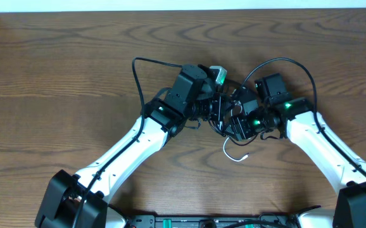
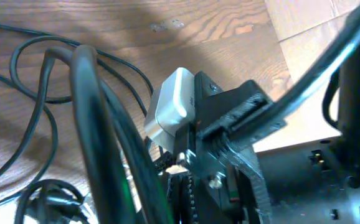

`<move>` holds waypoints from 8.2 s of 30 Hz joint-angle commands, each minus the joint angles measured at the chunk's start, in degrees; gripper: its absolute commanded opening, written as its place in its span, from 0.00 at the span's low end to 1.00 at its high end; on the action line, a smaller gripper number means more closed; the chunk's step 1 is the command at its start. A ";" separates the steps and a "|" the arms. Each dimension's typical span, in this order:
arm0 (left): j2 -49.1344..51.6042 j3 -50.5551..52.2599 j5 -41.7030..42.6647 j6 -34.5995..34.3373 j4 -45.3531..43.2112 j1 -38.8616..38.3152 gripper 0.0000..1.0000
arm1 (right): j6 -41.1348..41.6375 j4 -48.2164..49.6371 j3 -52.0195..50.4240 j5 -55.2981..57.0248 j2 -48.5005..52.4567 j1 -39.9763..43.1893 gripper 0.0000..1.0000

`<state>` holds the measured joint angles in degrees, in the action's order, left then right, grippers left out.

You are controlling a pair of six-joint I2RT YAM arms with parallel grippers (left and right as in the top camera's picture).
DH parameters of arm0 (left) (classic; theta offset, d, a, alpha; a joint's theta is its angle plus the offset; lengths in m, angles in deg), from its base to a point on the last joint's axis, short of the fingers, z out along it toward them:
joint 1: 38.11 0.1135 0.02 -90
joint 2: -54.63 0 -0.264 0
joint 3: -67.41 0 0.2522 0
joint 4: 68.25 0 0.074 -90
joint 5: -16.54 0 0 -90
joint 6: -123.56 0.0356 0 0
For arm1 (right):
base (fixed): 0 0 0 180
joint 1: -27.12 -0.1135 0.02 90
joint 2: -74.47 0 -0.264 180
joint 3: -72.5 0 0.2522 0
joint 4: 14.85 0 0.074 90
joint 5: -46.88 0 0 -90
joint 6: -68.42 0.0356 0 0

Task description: Untangle cables

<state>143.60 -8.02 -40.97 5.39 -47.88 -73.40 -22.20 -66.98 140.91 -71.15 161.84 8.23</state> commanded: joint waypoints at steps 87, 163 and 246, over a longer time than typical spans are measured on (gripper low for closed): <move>12.81 1.53 -7.54 3.06 9.90 -2.01 0.07 | 7.39 -1.92 -1.86 0.66 0.28 6.97 0.24; -12.66 0.04 2.80 6.03 13.75 24.06 0.08 | 35.06 0.20 0.11 37.44 0.26 51.69 0.01; -1.88 1.70 -6.43 12.72 26.53 12.13 0.58 | -13.05 -30.93 23.47 -3.37 1.68 13.38 0.72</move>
<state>139.58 -6.05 -44.52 17.44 -21.52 -61.25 -35.64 -99.38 167.84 -74.52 163.35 24.33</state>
